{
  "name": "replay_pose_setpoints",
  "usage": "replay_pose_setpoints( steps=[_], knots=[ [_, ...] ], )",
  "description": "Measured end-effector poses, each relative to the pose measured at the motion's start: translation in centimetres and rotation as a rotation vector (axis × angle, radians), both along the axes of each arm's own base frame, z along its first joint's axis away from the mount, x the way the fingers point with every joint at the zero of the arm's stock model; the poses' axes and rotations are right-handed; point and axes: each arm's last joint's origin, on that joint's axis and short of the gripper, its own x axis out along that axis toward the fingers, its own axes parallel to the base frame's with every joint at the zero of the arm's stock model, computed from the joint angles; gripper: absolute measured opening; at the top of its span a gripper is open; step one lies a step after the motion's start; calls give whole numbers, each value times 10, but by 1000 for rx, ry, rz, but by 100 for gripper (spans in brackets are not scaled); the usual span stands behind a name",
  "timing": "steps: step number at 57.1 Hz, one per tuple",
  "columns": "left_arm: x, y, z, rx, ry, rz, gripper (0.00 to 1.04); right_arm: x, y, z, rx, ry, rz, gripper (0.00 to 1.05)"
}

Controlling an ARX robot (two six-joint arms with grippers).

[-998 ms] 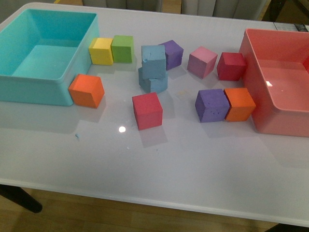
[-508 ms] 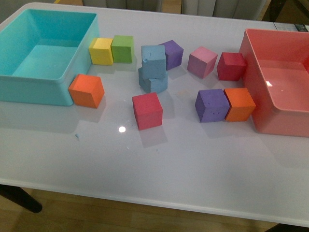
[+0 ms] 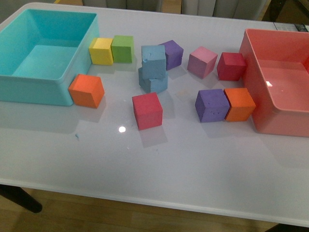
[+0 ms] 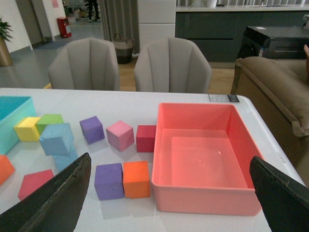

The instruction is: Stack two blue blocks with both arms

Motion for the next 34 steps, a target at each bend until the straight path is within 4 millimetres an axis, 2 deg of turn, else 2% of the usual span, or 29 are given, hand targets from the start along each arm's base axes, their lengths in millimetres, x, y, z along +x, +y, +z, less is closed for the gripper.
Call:
replay_pose_setpoints(
  steps=[16, 34],
  knots=[
    [-13, 0, -3, 1, 7, 0, 2, 0, 0, 0, 0, 0, 0, 96],
    [-13, 0, -3, 1, 6, 0, 2, 0, 0, 0, 0, 0, 0, 96]
  ],
)
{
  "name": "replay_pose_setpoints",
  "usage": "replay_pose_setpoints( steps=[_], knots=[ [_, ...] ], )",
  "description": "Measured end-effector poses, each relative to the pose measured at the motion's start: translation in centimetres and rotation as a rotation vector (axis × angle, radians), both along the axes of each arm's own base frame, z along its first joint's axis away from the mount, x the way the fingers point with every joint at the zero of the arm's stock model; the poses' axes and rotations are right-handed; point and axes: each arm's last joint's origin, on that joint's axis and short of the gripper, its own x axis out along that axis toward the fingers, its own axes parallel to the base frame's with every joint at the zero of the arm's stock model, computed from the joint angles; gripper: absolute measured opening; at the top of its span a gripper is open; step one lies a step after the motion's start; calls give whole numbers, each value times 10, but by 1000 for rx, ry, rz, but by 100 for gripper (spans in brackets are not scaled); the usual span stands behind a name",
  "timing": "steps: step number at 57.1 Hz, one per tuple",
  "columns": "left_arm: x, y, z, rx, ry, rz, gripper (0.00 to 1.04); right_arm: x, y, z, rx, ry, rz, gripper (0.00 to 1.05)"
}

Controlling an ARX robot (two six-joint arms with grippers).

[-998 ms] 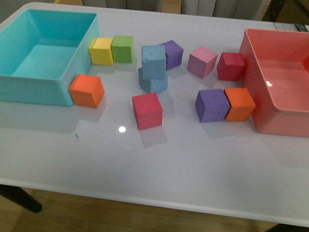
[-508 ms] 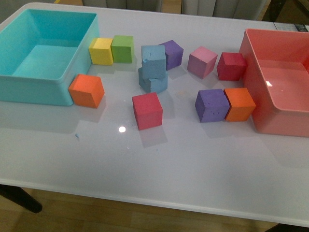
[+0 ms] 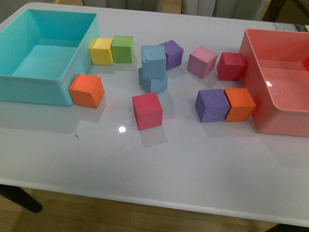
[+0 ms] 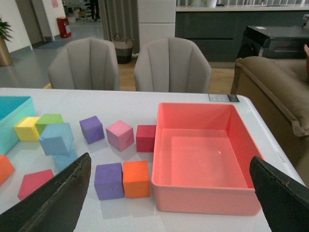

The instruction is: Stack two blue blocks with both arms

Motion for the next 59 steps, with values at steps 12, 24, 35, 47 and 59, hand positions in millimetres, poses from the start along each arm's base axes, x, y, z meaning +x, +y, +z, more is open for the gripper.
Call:
replay_pose_setpoints(
  steps=[12, 24, 35, 47, 59],
  knots=[
    [0, 0, 0, 0, 0, 0, 31, 0, 0, 0, 0, 0, 0, 96],
    [0, 0, 0, 0, 0, 0, 75, 0, 0, 0, 0, 0, 0, 96],
    [0, 0, 0, 2, 0, 0, 95, 0, 0, 0, 0, 0, 0, 96],
    [0, 0, 0, 2, 0, 0, 96, 0, 0, 0, 0, 0, 0, 96],
    [0, 0, 0, 2, 0, 0, 96, 0, 0, 0, 0, 0, 0, 96]
  ],
)
